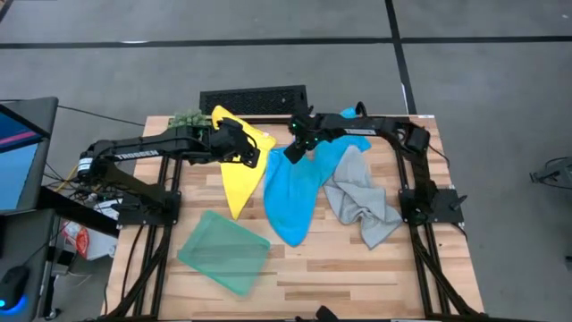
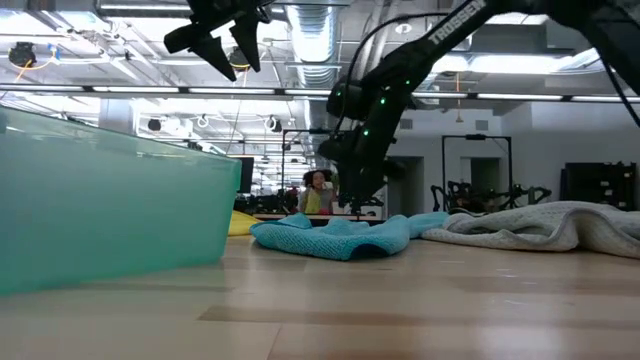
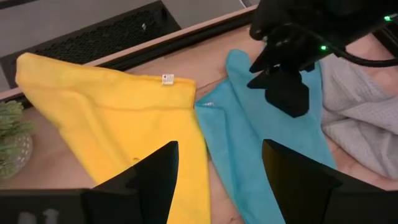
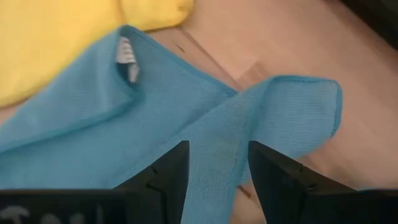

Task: Fold microfiber towels
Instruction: Fold the left blue towel

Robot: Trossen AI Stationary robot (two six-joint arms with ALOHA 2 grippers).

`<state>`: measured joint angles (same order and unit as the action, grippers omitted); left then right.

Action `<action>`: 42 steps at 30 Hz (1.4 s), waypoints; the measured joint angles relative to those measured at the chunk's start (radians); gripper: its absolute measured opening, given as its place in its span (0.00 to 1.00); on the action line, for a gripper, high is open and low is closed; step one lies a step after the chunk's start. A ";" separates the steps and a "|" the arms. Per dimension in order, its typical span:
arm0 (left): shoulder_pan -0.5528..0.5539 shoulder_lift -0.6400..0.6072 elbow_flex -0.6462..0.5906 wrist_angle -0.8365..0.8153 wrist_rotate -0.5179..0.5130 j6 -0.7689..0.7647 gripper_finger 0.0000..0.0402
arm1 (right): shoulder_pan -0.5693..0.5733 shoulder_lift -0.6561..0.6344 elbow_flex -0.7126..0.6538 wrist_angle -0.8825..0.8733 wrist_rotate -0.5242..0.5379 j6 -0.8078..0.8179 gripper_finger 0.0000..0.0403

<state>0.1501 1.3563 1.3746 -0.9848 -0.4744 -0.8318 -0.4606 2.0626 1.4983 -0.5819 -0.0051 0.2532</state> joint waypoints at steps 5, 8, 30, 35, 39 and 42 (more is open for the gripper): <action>0.000 0.000 0.000 0.000 0.000 0.000 0.56 | -0.002 0.037 0.028 0.000 0.008 0.000 0.45; 0.000 0.000 0.000 0.001 0.000 0.000 0.56 | -0.007 0.050 0.029 -0.003 0.018 0.000 0.44; 0.000 0.000 0.000 0.003 -0.002 0.000 0.56 | -0.024 0.054 0.011 0.017 0.003 -0.026 0.32; 0.000 0.000 0.000 0.003 -0.002 0.000 0.56 | -0.026 0.077 0.014 0.026 -0.006 -0.026 0.26; 0.000 0.000 0.000 0.003 -0.002 0.001 0.56 | -0.022 0.116 0.019 0.008 -0.066 -0.022 0.10; 0.000 0.001 0.000 0.003 -0.001 0.001 0.56 | -0.008 0.115 0.018 0.005 -0.057 -0.019 0.03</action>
<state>0.1501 1.3571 1.3746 -0.9821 -0.4755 -0.8310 -0.4686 2.1776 1.5160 -0.5766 -0.0621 0.2343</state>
